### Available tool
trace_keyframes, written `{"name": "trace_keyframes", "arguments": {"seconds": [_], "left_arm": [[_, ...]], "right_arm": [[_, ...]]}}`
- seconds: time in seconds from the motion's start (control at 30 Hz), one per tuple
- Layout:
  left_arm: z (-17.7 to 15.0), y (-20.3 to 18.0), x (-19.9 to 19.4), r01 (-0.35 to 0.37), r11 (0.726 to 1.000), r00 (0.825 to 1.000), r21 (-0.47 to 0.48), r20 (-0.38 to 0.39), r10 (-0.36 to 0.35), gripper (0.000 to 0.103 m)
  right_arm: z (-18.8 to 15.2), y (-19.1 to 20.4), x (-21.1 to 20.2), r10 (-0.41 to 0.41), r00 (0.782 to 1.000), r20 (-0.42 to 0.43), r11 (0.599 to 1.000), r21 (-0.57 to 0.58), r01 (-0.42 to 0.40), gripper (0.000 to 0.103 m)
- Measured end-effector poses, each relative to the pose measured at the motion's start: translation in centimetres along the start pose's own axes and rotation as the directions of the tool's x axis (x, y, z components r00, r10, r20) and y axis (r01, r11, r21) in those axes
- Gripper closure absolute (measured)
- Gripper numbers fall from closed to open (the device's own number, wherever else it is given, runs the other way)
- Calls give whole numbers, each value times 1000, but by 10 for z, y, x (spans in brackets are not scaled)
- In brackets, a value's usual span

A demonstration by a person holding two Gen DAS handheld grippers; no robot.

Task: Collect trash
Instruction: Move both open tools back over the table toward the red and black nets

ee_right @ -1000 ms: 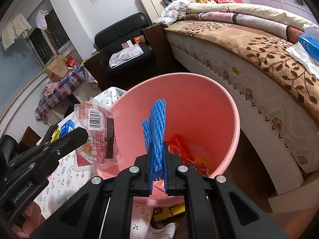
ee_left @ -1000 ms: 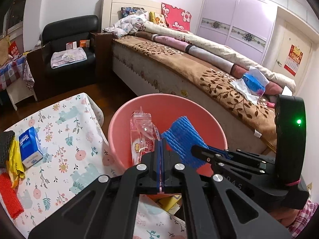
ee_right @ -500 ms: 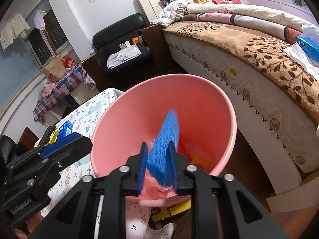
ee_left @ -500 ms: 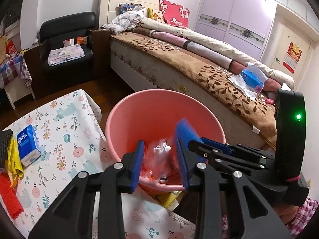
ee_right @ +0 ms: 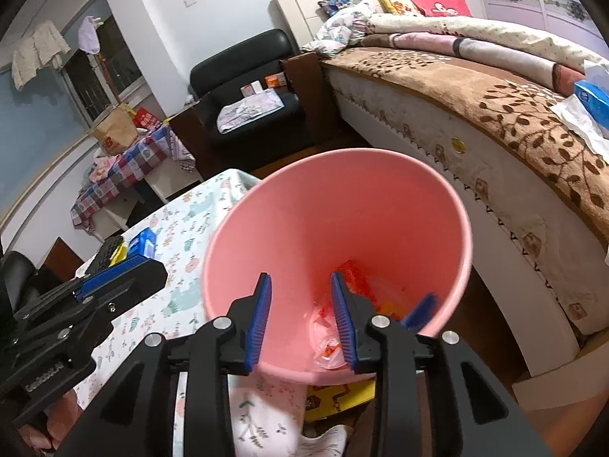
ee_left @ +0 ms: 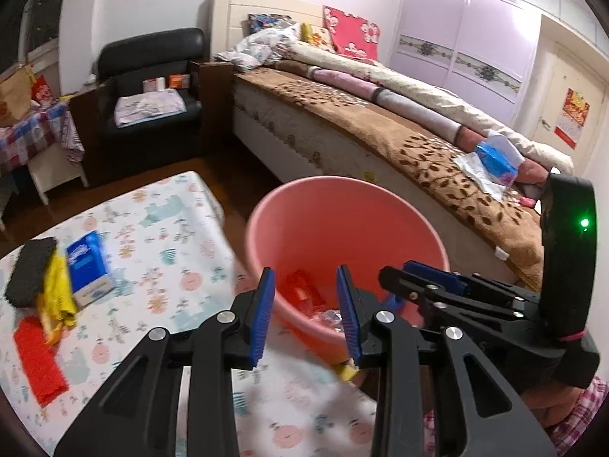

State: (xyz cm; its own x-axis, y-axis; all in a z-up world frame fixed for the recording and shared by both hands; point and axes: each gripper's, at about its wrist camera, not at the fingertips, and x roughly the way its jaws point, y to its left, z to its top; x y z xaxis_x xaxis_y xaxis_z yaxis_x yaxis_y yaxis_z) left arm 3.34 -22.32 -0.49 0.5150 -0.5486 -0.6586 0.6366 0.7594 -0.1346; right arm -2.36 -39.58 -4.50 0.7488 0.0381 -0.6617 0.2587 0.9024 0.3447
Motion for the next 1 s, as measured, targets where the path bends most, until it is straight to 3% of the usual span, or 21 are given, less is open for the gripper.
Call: {"name": "trace_keyframes", "arguments": {"seconds": [0.33, 0.6, 0.8, 1.0], "left_arm": [[-18, 52, -34, -138, 986, 990, -95, 11, 139, 70], [-45, 108, -65, -256, 945, 966, -203, -18, 258, 70], [-69, 159, -87, -368, 880, 928, -300, -57, 369, 70], [-90, 205, -91, -442, 808, 895, -390, -128, 428, 70]], "right_arm": [[-14, 49, 2, 83, 996, -25, 992, -95, -85, 71], [-28, 87, 10, 121, 990, -72, 978, -164, -131, 71], [-34, 106, 17, 140, 986, -95, 967, -200, -156, 71], [-35, 119, 26, 141, 983, -120, 962, -217, -164, 71]]}}
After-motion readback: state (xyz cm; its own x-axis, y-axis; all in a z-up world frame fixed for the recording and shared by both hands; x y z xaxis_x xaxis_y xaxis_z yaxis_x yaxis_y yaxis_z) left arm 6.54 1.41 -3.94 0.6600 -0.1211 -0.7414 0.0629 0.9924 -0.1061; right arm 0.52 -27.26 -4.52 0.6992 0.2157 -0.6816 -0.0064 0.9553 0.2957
